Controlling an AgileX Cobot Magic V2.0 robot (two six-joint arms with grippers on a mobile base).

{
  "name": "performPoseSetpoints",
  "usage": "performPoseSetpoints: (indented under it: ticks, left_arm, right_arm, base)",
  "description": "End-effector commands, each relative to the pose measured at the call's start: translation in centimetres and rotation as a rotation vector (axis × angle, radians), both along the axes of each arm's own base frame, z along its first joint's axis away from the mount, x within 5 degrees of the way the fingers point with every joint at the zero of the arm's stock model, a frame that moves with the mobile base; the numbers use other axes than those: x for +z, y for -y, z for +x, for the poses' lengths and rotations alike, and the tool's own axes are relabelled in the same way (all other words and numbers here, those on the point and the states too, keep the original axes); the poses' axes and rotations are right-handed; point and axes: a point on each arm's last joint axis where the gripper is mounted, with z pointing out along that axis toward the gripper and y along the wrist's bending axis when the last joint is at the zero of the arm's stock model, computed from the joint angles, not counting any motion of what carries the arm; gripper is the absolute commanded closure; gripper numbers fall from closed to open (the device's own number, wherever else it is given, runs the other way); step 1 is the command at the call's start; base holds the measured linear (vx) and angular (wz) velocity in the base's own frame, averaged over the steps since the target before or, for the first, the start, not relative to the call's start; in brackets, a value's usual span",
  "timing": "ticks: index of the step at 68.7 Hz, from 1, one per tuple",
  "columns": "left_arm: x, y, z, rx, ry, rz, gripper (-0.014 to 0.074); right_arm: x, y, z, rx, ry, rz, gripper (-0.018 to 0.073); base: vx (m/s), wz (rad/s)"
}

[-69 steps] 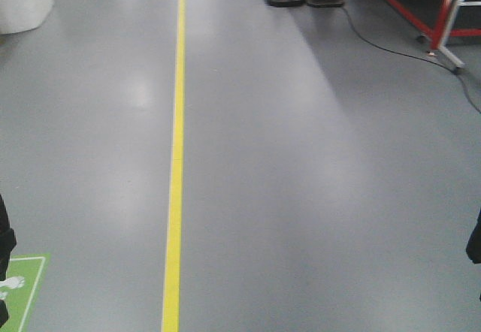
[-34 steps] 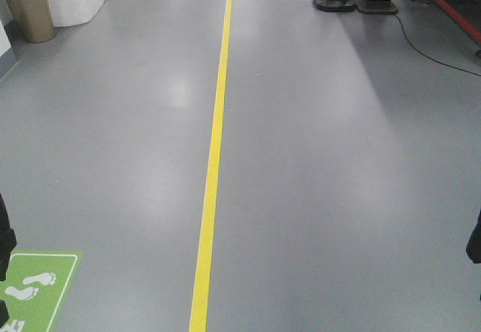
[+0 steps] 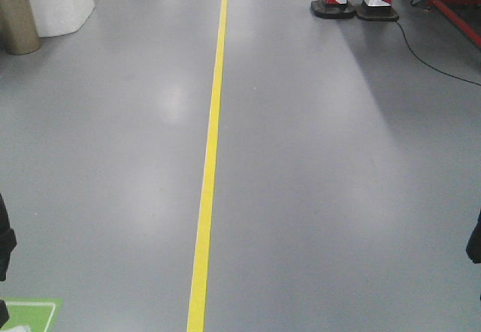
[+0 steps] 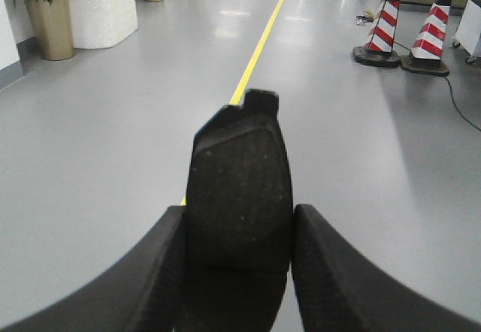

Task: Move and align brake pads A on conveyor
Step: 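Turn the base away from the table holding both pads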

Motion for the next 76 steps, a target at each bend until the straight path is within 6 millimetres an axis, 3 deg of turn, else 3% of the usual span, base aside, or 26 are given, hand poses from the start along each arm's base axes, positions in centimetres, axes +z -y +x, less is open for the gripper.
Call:
performPoseSetpoints:
  ticks: [1, 76]
  left_arm:
    - [1.80, 0.21, 0.30, -0.012, 0.116, -0.035, 0.0603]
    - [1.80, 0.20, 0.29, -0.012, 0.116, -0.034, 0.0603]
  right_arm:
    - [1.80, 0.19, 0.22, -0.022, 0.116, 0.002, 0.0564]
    - [1.80, 0.19, 0.22, -0.022, 0.116, 0.002, 0.0564]
  base:
    - [0.50, -0.07]
    - [0.59, -0.01]
